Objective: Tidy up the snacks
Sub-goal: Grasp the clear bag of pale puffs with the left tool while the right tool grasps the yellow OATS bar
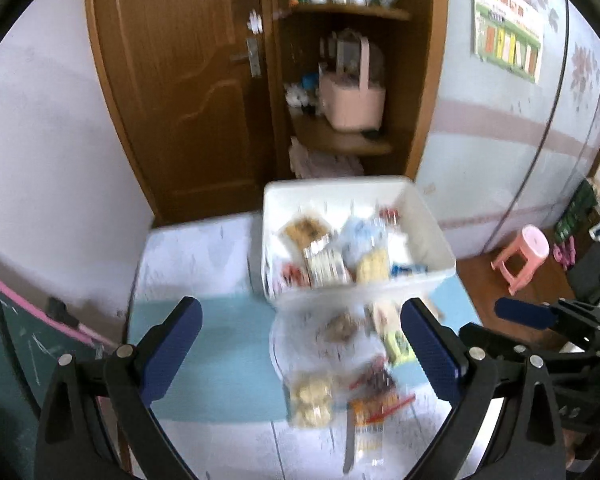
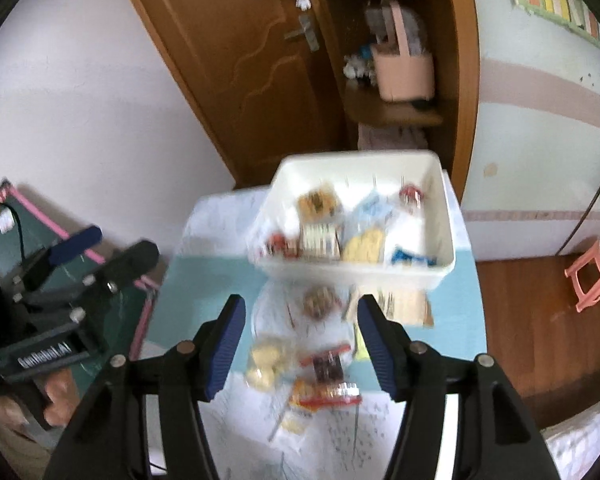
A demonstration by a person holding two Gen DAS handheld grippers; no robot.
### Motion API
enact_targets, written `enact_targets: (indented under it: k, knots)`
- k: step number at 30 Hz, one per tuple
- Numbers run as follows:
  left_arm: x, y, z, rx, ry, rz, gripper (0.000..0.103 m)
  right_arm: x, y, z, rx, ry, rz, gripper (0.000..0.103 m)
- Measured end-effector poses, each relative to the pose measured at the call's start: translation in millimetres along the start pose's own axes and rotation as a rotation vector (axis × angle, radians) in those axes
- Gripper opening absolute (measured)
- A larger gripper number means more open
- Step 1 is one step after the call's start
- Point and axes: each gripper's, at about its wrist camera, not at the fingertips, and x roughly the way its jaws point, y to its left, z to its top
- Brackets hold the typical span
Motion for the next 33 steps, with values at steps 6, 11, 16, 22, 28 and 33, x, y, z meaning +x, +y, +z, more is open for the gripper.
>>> enact_targets:
  k: [6,11,16,22,28,33]
  knots:
    - [49.2,5.6,-55.9,-0.023,0.15,0.006,0.099,52.7,-12.8,-57.5,0.048,0.17,0.005,0.059]
    - [101.4,17.6,-98.9,-0.086,0.302,-0.014,0.099,99.9,-20.3,-98.5,0.11,0.286,0.001,0.059]
    - [146.9,19.7,-124.5,-0.112,0.414,-0.027,0.097,140.8,-13.0,-135.9,0.128,0.408,0.016,0.059]
    - [180.2,10.5,-134.8,-0.078,0.467,-0.018,0.097,169.5,7.1,-158.1,0.08,0.462,0.009,0.059]
    - [195.5,0.8,-136.9,-0.063,0.495,-0.025,0.097,181.9,24.3,-161.9,-0.009,0.441,-0.043,0.058]
    - [204.7,-4.7,-137.4,-0.067,0.512,-0.025,0.09,179.8,28.4,-166.5,-0.07,0.407,-0.083,0.042]
